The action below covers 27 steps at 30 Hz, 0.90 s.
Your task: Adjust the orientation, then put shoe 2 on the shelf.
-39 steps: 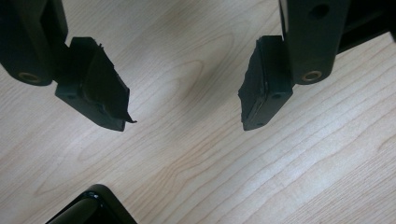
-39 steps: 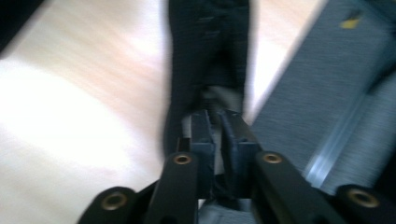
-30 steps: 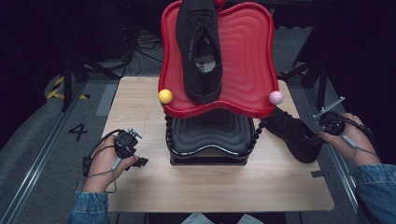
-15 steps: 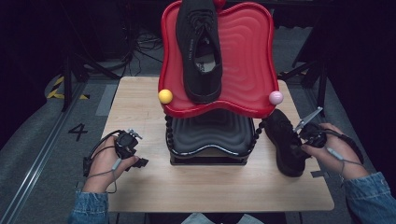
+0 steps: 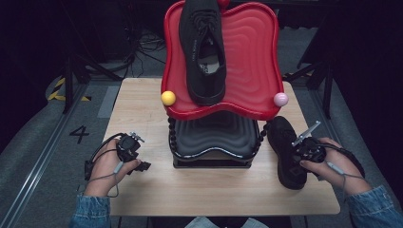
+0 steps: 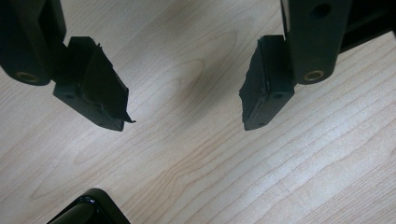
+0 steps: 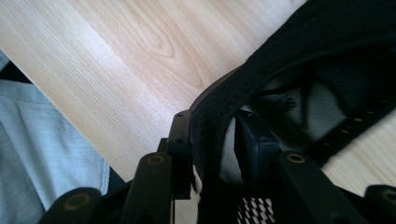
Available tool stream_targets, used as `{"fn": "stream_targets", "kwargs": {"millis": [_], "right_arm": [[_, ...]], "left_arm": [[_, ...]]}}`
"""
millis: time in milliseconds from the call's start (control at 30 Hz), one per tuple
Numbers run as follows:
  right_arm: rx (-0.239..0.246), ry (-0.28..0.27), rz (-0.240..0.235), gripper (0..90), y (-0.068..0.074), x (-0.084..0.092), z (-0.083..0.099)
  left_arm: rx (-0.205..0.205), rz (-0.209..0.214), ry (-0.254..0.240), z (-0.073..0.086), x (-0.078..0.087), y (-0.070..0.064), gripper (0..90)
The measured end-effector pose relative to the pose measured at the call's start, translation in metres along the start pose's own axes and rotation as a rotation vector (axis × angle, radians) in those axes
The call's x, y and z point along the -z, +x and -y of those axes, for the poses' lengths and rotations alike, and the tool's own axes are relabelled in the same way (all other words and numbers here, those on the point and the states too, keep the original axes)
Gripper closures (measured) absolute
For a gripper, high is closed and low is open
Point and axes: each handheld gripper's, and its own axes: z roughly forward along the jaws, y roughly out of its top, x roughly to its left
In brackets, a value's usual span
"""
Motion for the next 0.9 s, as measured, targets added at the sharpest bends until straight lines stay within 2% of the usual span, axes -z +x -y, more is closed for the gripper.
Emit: {"fn": "stream_targets", "kwargs": {"millis": [100,200,333,367,467,500,633,667,733,900], "right_arm": [[0.008,0.021,-0.010,68.5,0.000,-0.012,-0.001],[0.023,0.039,0.019,69.4,0.001,-0.018,-0.002],[0.024,0.049,-0.001,72.4,0.002,-0.023,-0.004],[0.024,0.053,-0.003,72.9,0.002,-0.025,-0.004],[0.026,0.067,-0.013,72.7,0.003,-0.031,-0.005],[0.025,0.066,-0.019,73.0,0.003,-0.032,-0.005],[0.021,0.054,-0.038,75.3,0.001,-0.032,-0.003],[0.025,0.049,-0.051,78.3,0.000,-0.032,-0.003],[0.031,0.048,-0.059,81.3,0.000,-0.032,-0.002],[0.026,0.045,-0.068,85.7,-0.001,-0.031,-0.001]], "left_arm": [[-0.006,-0.002,0.003,0.000,-0.001,0.000,32.8],[-0.010,-0.008,0.008,-0.001,-0.002,0.000,32.7],[-0.005,0.002,0.007,0.000,-0.003,0.001,32.3],[-0.008,-0.013,0.007,0.001,-0.002,0.001,32.1],[-0.001,-0.014,0.006,0.002,-0.002,0.001,32.0],[0.000,0.000,0.009,0.002,-0.002,0.001,31.9],[-0.006,-0.015,0.009,0.002,-0.002,0.002,31.9],[0.001,0.001,0.010,0.002,-0.004,0.001,31.9],[-0.001,0.002,0.013,0.002,-0.004,0.001,31.8],[-0.002,-0.013,0.006,0.002,-0.003,0.002,31.8]]}}
